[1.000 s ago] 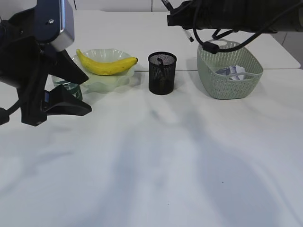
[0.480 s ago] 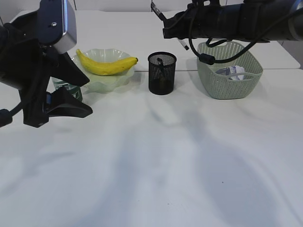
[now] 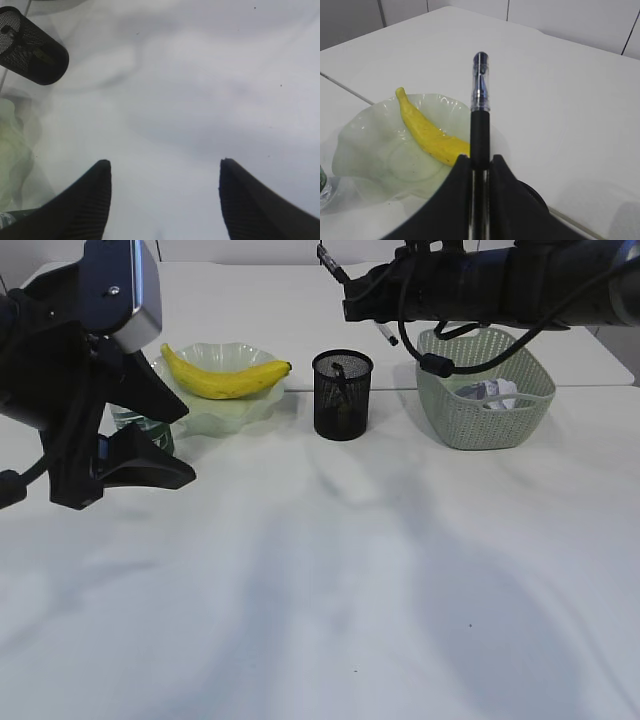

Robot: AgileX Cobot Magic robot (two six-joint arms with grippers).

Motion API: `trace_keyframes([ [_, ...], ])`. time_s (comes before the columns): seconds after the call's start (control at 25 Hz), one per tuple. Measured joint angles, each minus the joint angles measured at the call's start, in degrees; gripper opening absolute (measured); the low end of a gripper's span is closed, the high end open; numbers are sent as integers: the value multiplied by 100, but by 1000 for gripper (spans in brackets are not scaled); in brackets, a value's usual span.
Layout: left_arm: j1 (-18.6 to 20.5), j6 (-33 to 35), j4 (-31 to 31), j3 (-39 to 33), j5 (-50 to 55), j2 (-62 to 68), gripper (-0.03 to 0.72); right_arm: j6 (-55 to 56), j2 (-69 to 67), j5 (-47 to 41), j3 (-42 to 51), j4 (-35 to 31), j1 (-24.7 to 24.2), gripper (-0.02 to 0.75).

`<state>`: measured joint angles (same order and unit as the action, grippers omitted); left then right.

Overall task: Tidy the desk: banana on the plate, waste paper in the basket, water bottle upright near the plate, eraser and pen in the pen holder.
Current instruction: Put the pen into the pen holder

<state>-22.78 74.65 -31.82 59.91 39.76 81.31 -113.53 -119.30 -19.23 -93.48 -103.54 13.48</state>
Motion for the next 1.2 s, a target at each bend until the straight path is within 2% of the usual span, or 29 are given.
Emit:
trace_keyframes([
  [0.24,0,-8,0,0,0,0,484,203,0,0,-198,42,0,48],
  [0.44,0,-22,0,0,0,0,480,1919,0,-37,-479,1822,0,48],
  [0.56,0,-28,0,0,11,0,478,2424,0,-94,-540,2210,0,48],
  [0.64,0,-28,0,0,77,0,477,2912,0,-94,-591,2700,0,48],
  [0.92,0,-42,0,0,139,0,472,5139,-13,346,-602,5010,68,48],
  [1.2,0,-42,0,0,139,0,470,8552,-13,729,-602,8450,263,48],
])
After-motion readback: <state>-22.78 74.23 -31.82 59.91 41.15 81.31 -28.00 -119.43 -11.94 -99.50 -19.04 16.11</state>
